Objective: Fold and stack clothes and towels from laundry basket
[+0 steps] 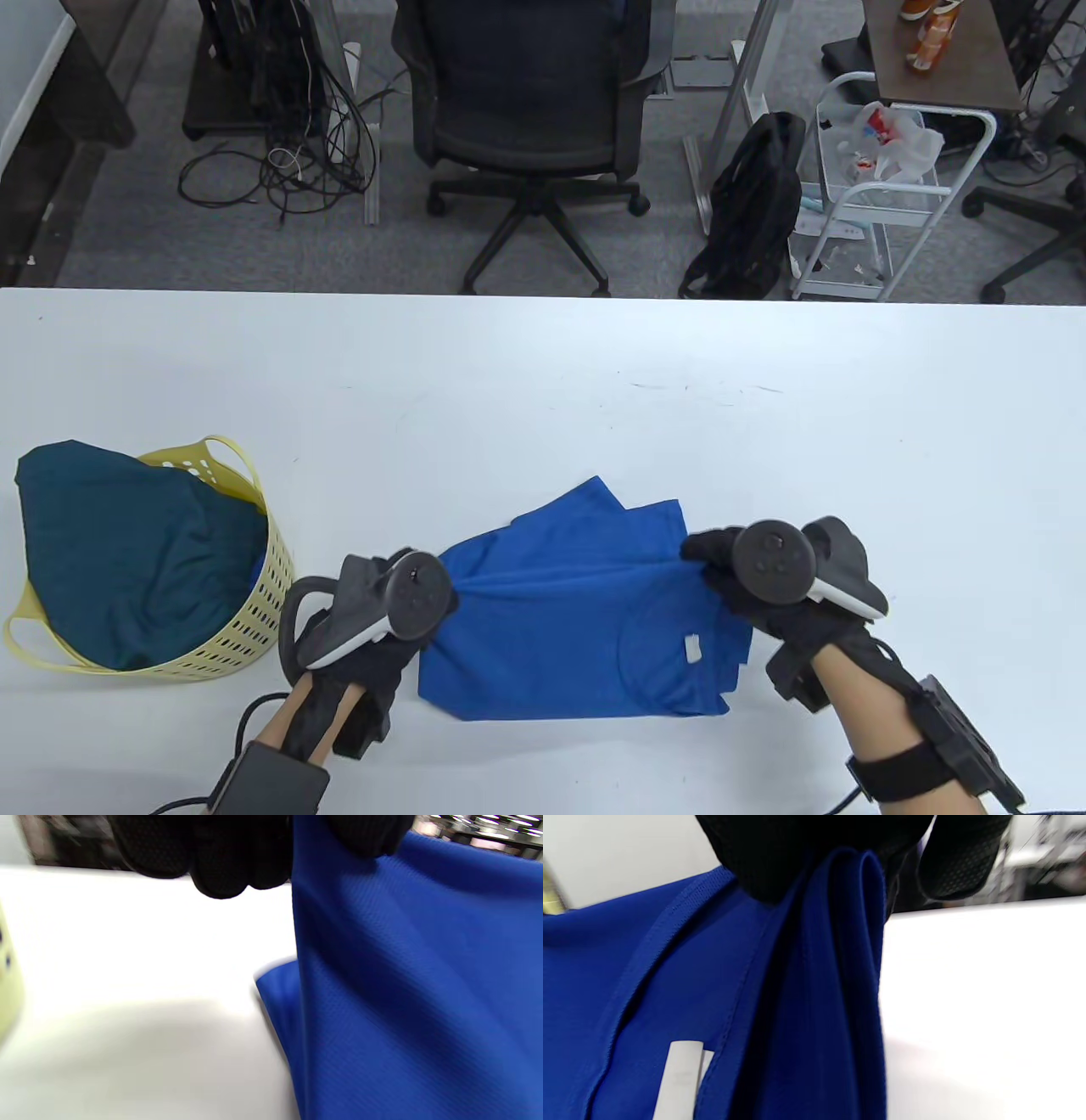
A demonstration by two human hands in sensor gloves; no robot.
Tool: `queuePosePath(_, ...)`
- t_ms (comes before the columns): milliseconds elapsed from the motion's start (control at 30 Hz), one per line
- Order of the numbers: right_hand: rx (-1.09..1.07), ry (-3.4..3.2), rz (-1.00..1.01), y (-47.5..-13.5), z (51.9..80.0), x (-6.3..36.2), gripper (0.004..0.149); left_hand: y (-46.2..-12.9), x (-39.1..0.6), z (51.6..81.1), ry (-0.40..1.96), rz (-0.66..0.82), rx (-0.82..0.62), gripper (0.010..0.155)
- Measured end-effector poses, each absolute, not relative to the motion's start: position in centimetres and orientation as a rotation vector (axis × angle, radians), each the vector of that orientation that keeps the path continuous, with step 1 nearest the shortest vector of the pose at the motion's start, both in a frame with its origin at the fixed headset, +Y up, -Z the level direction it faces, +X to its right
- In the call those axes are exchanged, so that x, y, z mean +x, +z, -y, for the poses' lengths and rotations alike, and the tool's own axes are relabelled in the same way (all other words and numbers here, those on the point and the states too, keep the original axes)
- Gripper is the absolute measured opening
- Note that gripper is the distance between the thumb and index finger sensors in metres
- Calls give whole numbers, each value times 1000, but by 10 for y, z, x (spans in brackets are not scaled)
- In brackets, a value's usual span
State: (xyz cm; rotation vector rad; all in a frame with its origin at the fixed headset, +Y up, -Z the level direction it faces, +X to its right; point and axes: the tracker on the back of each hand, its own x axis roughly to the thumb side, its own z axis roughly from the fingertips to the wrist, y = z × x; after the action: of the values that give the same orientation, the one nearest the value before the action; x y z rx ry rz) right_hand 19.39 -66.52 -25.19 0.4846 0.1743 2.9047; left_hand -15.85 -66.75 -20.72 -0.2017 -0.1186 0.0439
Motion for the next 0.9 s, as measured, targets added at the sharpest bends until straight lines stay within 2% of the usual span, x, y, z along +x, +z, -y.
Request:
queuePosePath(33,402,2935,-94,-261,663,191,48,-219,-156,667,21,69,-157,50)
queuePosePath(100,283,2991,0,-266,665,181,63,-240,-150,679,5,25,-94,83)
queuePosePath(167,402,3025,-60,-256,672,170,62,-253,-145,697,4,83,-99,82)
queuePosePath(200,521,3012,-130,-247,681,164,60,-259,-142,711,20,136,-154,79)
queuePosePath(267,709,2960,-411,-225,707,153,54,-268,-137,741,27,202,-296,71)
queuePosePath(367,866,2944,-852,-202,740,144,53,-271,-137,769,-82,228,-395,61)
queuePosePath(400,899,2993,-923,-196,748,144,52,-271,-138,774,-121,235,-417,61)
queuePosePath(433,922,3065,-953,-193,756,144,53,-267,-141,776,-137,252,-430,63)
queuePosePath(500,945,3167,-841,-197,753,148,51,-257,-141,769,-110,287,-403,59)
queuePosePath(567,738,3341,-712,-221,753,156,51,-238,-136,754,-112,412,-559,55)
queuePosePath(600,651,3396,-747,-233,754,161,51,-234,-134,749,-89,457,-636,54)
queuePosePath(633,463,3456,-802,-252,755,168,53,-230,-133,745,-17,504,-728,53)
queuePosePath(667,338,3467,-818,-261,755,173,56,-230,-133,742,44,491,-742,55)
queuePosePath(733,-43,3282,-740,-276,748,184,65,-236,-134,739,178,308,-576,63)
queuePosePath(800,-228,2948,-669,-277,749,185,83,-249,-129,745,235,111,-495,75)
queuePosePath(833,-323,2780,-732,-277,755,182,89,-259,-121,754,253,2,-537,83)
queuePosePath(900,-390,2752,-901,-277,765,173,95,-274,-105,768,271,-80,-660,98)
